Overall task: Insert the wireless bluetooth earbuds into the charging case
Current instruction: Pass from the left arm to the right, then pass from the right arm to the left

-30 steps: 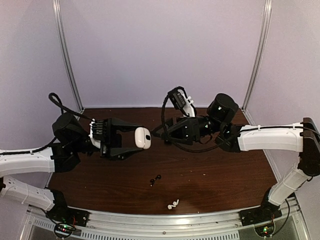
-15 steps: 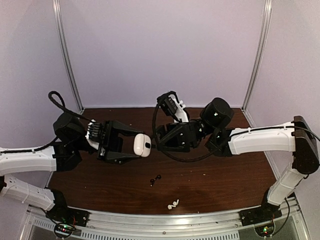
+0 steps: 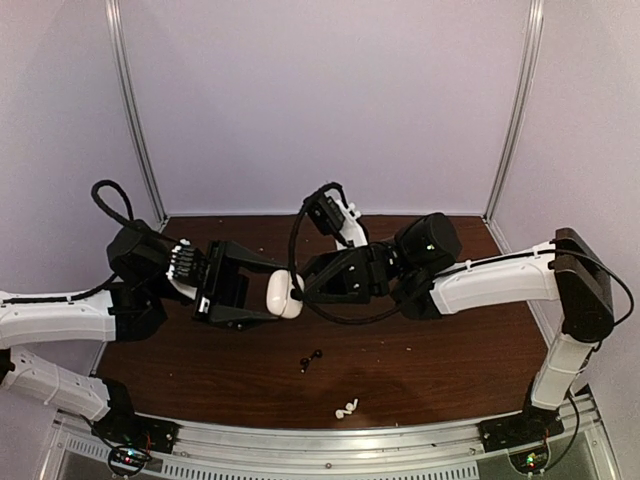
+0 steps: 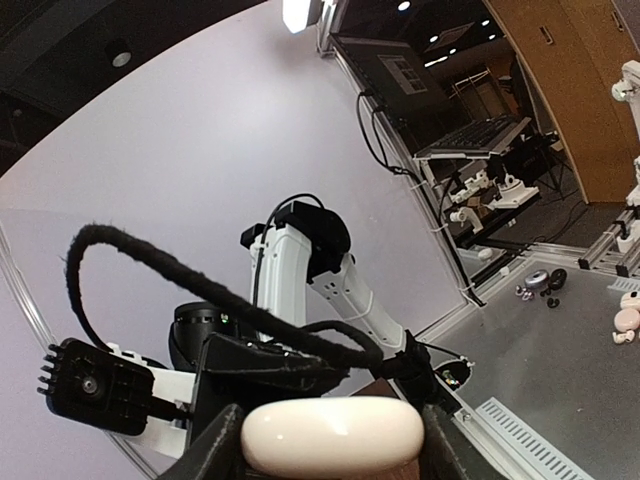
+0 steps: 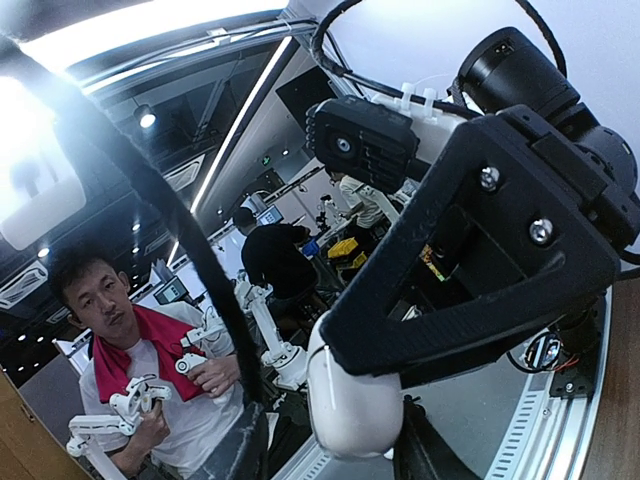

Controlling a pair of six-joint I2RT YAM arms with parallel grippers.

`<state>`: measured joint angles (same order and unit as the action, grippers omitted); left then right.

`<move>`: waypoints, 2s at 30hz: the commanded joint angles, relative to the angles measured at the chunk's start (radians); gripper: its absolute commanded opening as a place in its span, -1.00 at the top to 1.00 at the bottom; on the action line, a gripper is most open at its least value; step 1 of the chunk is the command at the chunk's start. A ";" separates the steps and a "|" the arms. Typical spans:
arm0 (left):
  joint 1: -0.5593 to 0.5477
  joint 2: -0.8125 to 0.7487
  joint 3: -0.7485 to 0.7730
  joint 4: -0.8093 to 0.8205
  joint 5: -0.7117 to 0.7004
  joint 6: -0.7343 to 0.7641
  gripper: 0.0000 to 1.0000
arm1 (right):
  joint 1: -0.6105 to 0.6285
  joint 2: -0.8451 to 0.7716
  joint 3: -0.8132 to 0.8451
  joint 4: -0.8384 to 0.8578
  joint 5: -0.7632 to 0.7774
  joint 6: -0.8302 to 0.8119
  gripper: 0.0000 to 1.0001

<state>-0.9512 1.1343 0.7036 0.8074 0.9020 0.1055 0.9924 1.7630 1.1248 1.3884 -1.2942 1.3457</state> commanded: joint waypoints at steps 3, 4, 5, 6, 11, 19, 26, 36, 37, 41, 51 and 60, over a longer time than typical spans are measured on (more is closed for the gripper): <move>-0.001 0.017 0.027 0.035 0.000 -0.010 0.68 | 0.018 0.006 0.047 0.107 -0.026 0.059 0.20; 0.000 0.018 0.027 0.037 0.001 -0.010 0.68 | 0.018 0.006 0.049 0.103 -0.027 0.056 0.22; 0.000 0.019 0.028 0.037 0.000 -0.008 0.69 | 0.018 0.007 0.051 0.100 -0.027 0.054 0.23; 0.000 0.021 0.029 0.036 0.000 -0.007 0.69 | 0.020 0.008 0.054 0.089 -0.027 0.049 0.25; -0.001 0.033 0.038 0.035 0.007 -0.006 0.70 | 0.020 0.008 0.062 0.057 -0.027 0.025 0.33; 0.000 0.049 0.047 0.035 0.016 -0.010 0.73 | 0.020 0.014 0.074 0.033 -0.027 0.014 0.35; -0.001 0.062 0.056 0.033 0.025 -0.015 0.75 | 0.020 0.012 0.075 0.019 -0.027 0.001 0.46; 0.000 0.039 0.040 0.024 -0.069 -0.039 0.11 | 0.015 -0.010 0.067 0.000 -0.034 -0.020 0.74; -0.001 0.027 0.030 0.023 -0.099 -0.041 -0.07 | 0.009 -0.016 0.064 -0.001 -0.032 -0.023 0.75; 0.000 -0.050 -0.015 -0.007 -0.269 -0.033 -0.51 | -0.043 -0.054 0.025 -0.049 -0.007 -0.071 0.79; 0.000 -0.232 -0.097 -0.119 -0.777 -0.024 -0.95 | -0.168 -0.316 0.048 -1.079 0.347 -0.853 0.86; -0.094 -0.080 -0.053 -0.194 -0.972 0.181 -0.95 | -0.178 -0.477 -0.211 -0.976 0.663 -0.754 0.86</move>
<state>-0.9749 0.9737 0.6174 0.6296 0.0826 0.1566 0.8177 1.3190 1.0340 0.3950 -0.8013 0.5682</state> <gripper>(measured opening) 0.976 0.223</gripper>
